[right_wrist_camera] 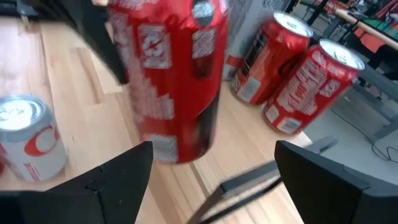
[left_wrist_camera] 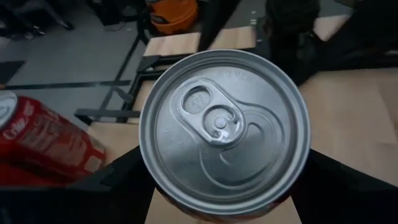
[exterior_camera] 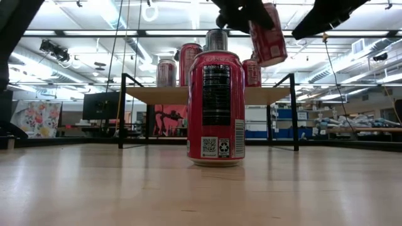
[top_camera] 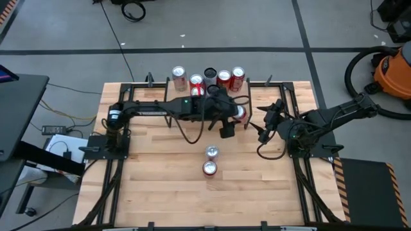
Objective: Place canned beverage on shelf
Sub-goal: Put the red soda can on the shelf aligned with the other red soda can
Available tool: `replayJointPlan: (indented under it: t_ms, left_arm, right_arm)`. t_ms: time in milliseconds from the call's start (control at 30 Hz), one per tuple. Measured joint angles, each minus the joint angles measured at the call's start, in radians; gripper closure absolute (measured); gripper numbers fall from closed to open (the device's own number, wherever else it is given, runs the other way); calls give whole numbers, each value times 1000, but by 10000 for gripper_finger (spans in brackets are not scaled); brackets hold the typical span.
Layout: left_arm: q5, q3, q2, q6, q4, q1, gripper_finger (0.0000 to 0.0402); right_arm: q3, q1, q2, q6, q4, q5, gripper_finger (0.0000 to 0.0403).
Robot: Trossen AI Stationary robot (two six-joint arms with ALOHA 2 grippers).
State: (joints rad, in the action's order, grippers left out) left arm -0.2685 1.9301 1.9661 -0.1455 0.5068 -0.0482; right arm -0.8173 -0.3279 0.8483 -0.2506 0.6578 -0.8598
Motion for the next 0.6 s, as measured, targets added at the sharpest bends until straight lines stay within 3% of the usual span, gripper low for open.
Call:
replayJointPlan:
  t_ms: [233,400,600]
  left_arm:
    - [-106,37,49,-16,15,15,104]
    - [-127,37,36,-15,56,28,104]
    - [-124,86,21,-25,103,56,103]
  right_arm:
    - [0,0,0,-12,9,15,55]
    - [1,0,2,-10,5,9,55]
    - [88,2,12,169,-220,-6,55]
